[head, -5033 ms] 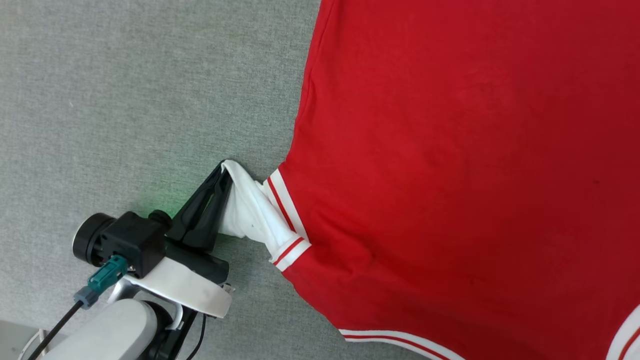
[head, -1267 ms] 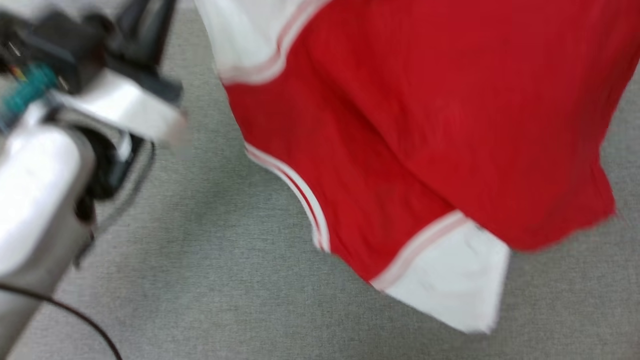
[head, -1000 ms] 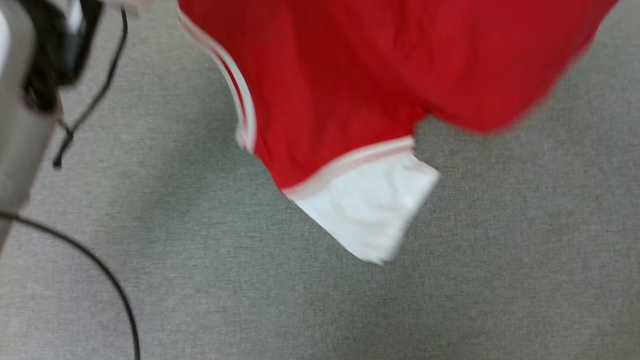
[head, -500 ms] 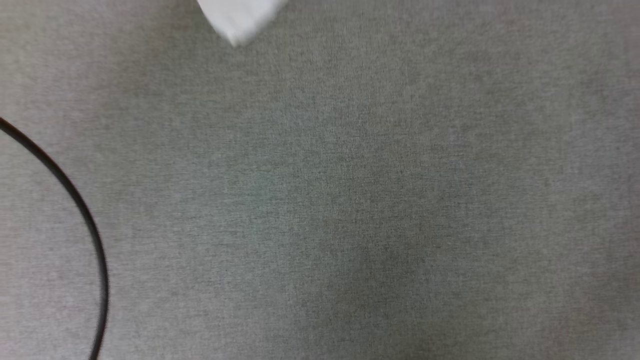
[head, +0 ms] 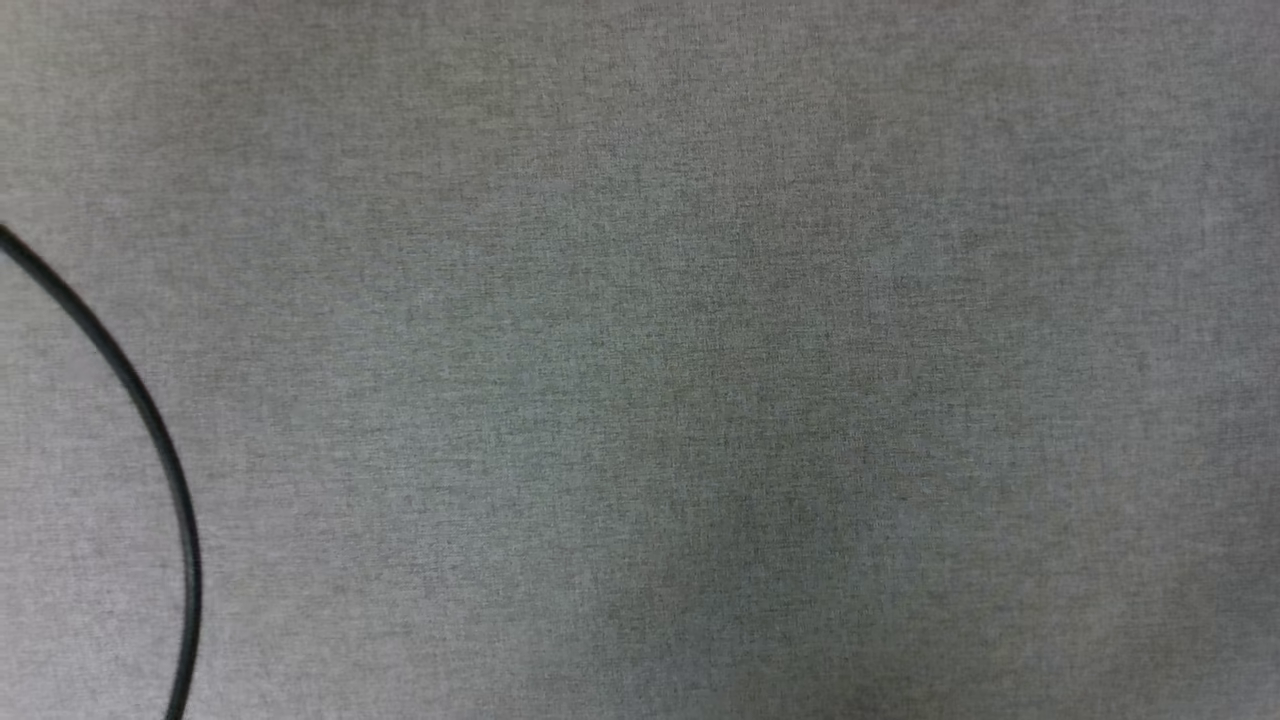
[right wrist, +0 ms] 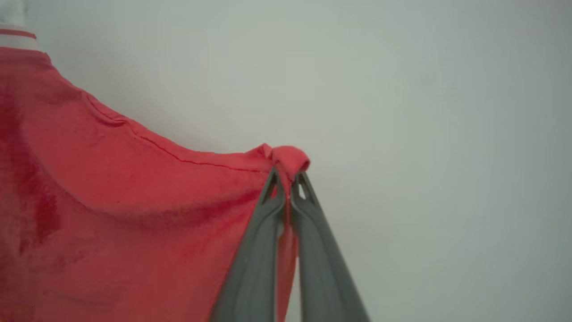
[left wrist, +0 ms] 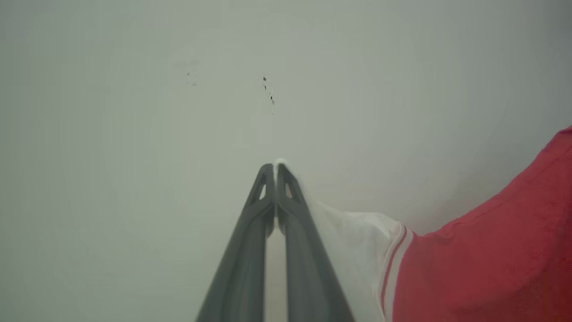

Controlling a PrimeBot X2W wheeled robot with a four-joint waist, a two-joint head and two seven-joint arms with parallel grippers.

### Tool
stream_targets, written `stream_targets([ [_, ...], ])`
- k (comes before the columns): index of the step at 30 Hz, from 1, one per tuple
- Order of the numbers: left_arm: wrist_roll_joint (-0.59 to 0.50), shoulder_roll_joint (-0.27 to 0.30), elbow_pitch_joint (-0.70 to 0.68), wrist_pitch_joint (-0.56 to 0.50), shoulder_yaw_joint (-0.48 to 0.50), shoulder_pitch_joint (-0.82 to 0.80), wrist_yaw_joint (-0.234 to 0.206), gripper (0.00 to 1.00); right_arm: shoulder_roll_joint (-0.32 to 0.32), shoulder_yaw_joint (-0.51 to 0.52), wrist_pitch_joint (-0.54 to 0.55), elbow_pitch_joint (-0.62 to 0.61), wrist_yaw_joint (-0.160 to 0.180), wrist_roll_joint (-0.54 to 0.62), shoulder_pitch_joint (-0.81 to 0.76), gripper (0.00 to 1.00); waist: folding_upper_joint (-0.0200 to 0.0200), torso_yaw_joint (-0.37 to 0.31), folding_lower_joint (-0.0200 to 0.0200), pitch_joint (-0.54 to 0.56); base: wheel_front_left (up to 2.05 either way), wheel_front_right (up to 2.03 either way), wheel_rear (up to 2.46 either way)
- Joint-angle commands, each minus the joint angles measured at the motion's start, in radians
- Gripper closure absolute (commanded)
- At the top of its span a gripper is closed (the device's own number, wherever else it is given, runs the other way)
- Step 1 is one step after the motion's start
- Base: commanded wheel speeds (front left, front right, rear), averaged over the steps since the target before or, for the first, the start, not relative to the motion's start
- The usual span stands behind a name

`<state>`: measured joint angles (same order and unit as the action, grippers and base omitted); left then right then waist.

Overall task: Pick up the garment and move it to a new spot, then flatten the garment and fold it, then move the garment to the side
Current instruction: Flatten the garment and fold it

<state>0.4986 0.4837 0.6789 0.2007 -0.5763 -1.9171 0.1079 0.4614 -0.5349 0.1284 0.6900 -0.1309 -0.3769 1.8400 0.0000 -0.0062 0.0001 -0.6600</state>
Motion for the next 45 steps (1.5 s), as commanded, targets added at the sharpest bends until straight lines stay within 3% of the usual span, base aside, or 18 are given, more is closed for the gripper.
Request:
stream_targets([
  [1,0.01,-0.003,0.017,0.014,-0.008,0.043,0.006,1.0,0.003,-0.025,-0.018,0.017,0.0,-0.014,-0.044,1.0,0.0,0.004,-0.0001,0.008,0.0,0.0,0.0],
  [10,0.046,0.007,0.039,0.05,-0.068,0.309,0.017,1.0,-0.009,-0.147,-0.115,0.053,0.001,-0.111,-0.275,1.0,0.0,0.006,-0.0001,0.078,0.0,0.0,0.0],
  [16,0.082,0.036,-0.04,0.061,-0.089,0.587,0.014,1.0,0.019,-0.246,-0.166,0.026,0.001,-0.186,-0.472,1.0,0.0,0.008,-0.0001,0.163,0.0,0.0,0.0],
  [31,0.216,0.174,-0.454,0.011,-0.144,1.352,-0.168,1.0,0.148,-0.398,-0.211,-0.089,0.001,-0.387,-0.988,1.0,0.0,0.005,-0.0001,0.419,0.0,0.0,0.0],
  [39,0.306,0.253,-0.616,-0.009,-0.162,1.688,-0.294,1.0,0.244,-0.418,-0.205,-0.183,0.001,-0.449,-1.225,1.0,0.0,0.003,-0.0001,0.528,0.0,0.0,0.0],
  [45,0.373,0.286,-0.699,-0.006,-0.172,1.885,-0.362,1.0,0.3,-0.362,-0.228,-0.242,0.001,-0.49,-1.422,1.0,0.0,0.02,-0.0001,0.603,0.0,0.0,0.0],
])
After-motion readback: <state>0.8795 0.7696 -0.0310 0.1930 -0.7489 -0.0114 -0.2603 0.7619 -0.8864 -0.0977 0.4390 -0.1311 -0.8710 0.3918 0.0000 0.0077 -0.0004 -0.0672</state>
